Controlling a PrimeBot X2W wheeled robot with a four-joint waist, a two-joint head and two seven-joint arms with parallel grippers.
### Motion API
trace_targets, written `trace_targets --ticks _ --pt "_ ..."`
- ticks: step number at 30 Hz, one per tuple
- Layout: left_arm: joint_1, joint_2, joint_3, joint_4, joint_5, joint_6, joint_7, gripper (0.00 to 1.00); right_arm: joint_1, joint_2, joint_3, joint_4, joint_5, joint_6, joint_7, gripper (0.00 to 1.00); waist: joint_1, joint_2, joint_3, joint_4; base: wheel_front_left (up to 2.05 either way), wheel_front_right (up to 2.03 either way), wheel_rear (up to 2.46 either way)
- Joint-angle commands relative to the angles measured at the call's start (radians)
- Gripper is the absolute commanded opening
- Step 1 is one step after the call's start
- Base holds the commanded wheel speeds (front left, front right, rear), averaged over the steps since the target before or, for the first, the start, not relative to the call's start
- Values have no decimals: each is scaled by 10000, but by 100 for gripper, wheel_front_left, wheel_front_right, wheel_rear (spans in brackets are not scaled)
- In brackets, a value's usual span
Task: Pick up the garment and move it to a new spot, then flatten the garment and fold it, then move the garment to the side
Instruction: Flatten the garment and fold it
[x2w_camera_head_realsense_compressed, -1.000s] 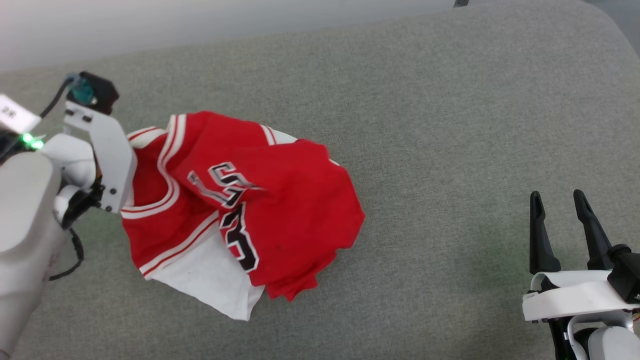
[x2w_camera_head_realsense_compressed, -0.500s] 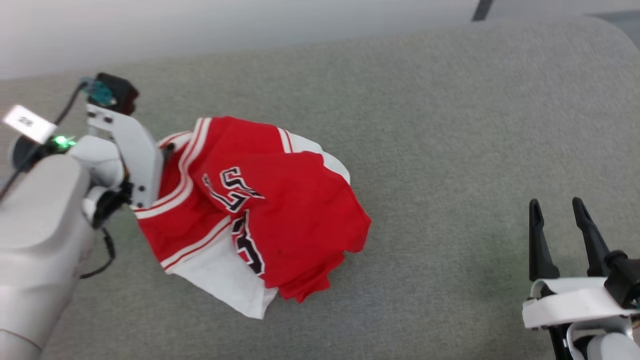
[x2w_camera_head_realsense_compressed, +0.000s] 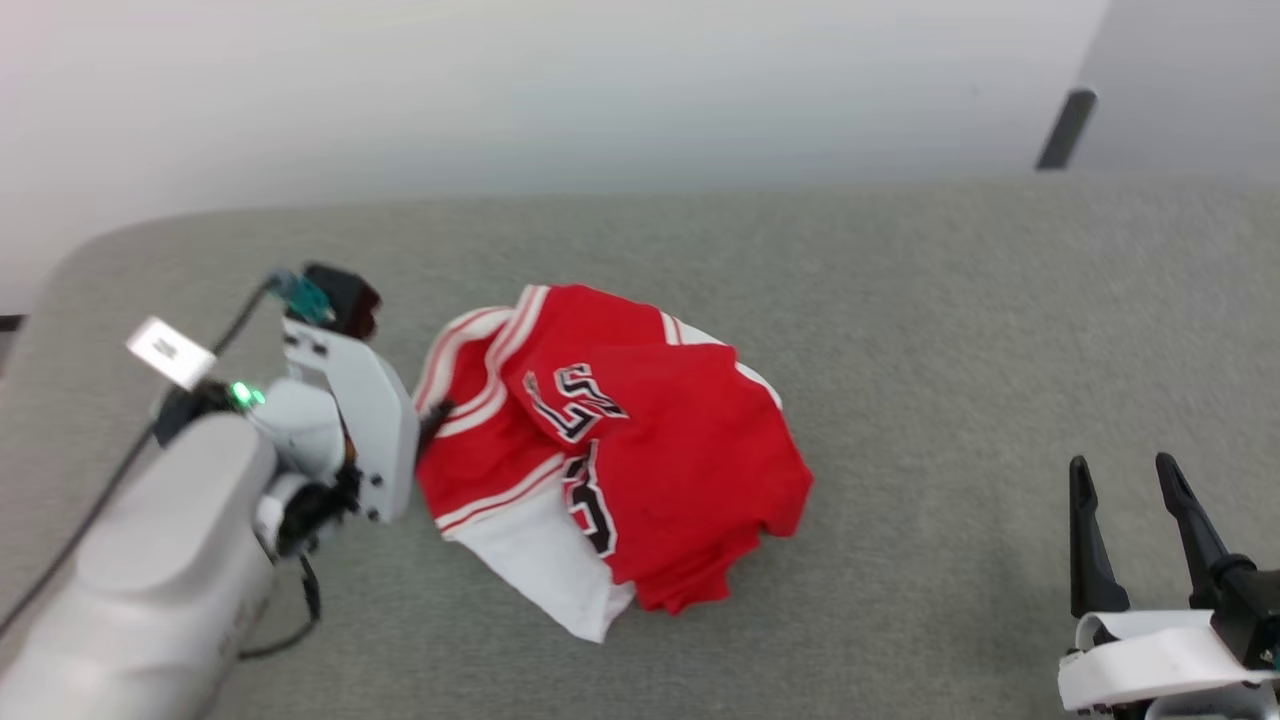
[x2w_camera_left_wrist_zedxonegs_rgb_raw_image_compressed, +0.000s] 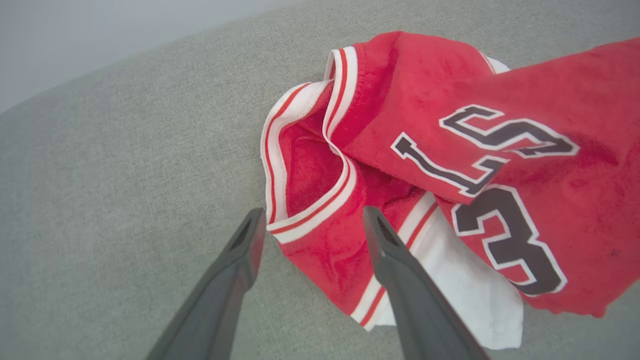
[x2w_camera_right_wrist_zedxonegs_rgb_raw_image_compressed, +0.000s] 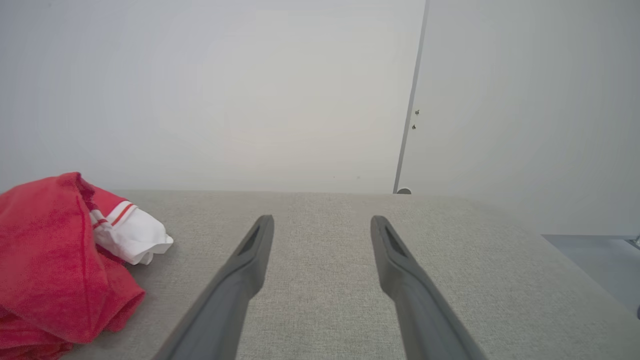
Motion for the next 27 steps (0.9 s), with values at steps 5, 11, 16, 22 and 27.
trace_targets --ticks 5,11,16,22,27 --pt "1032 -81 -8 -715 -616 522 704 100 344 -18 -83 -46 -83 1 -10 100 0 0 -866 848 0 0 0" --pt "1783 -148 -124 -1344 -1165 951 1629 100 277 -62 10 -75 -96 1 -11 100 0 0 -895 851 0 0 0" --pt "2096 -199 -135 -1743 -1474 1219 2033 100 217 -81 93 -144 -45 1 -11 100 0 0 -718 623 0 0 0" --pt "2197 -324 -197 -1932 -1594 1448 2351 100 41 -67 92 -252 1 1 -11 100 0 0 -329 250 0 0 0" --pt "2129 -472 -171 -1745 -1667 1603 2331 100 -114 -46 94 -307 36 1 -11 100 0 0 0 -36 0 0 0"
